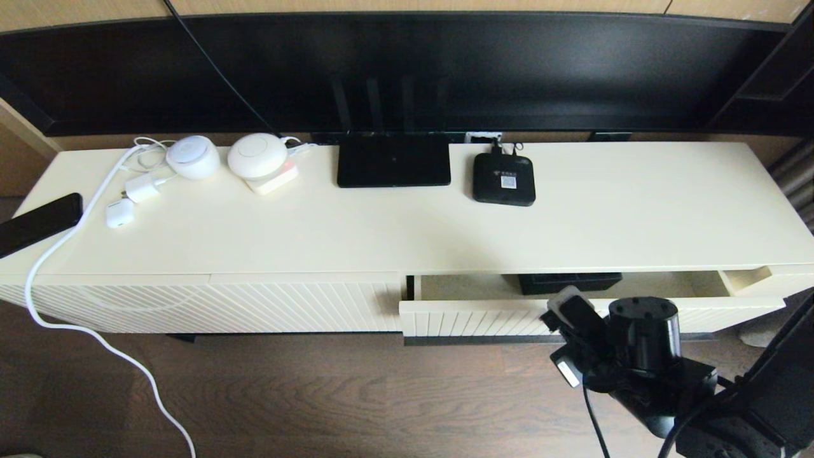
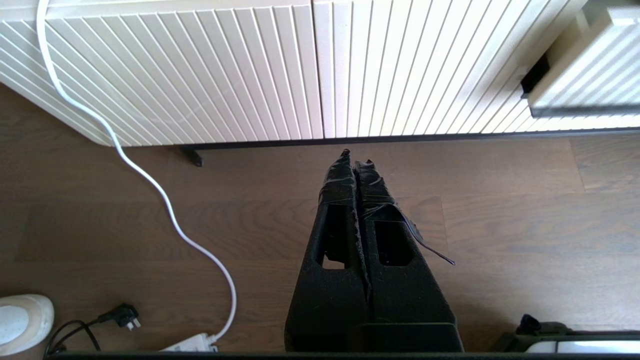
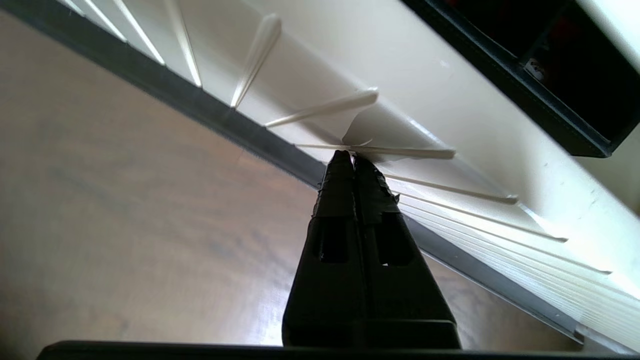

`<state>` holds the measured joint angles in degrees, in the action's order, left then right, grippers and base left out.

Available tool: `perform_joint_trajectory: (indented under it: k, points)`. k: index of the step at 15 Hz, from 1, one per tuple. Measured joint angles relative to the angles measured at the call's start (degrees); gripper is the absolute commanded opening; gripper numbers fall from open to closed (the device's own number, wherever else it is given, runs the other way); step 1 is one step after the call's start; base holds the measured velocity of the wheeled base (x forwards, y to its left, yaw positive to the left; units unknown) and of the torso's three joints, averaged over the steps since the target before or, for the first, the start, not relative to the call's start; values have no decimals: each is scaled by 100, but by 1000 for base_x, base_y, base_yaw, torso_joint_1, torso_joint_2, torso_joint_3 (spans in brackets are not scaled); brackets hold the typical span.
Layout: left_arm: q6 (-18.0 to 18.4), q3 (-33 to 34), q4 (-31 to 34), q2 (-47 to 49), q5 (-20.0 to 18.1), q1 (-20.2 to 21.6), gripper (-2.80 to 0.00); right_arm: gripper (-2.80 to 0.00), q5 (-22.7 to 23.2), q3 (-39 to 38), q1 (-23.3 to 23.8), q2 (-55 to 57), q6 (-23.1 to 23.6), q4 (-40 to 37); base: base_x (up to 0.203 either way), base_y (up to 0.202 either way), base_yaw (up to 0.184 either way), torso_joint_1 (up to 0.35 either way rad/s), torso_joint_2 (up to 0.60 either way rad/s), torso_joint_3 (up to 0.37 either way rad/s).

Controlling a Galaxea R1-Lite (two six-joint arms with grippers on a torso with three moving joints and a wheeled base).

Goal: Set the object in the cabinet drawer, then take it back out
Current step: Close the drawer, then open the drawer

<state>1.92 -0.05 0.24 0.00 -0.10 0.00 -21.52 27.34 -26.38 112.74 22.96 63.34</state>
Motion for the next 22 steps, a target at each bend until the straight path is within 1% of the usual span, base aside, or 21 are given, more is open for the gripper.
perform_joint_trajectory:
  k: [2,8,13,16,18,20,22]
  points:
    - [0,0,0,0,0,0,-280,-280,-34,147,21,120,11,255,0,0,0,0,0,0]
    - [-2,0,3,0,0,0,-280,-280,-45,477,59,334,19,652,0,0,0,0,0,0]
    - [-2,0,3,0,0,0,-280,-280,-94,532,105,462,2,689,0,0,0,0,0,0]
    - [-2,0,0,0,0,0,-280,-280,-122,329,116,390,11,675,0,0,0,0,0,0]
    - [-2,0,-2,0,0,0,-280,-280,-127,7,61,185,58,560,0,0,0,0,0,0]
    - [-1,0,2,0,0,0,-280,-280,-151,-274,-17,-150,123,346,0,0,0,0,0,0]
    - [0,0,3,0,0,0,-280,-280,-210,-444,-71,-615,143,-31,0,0,0,0,0,0]
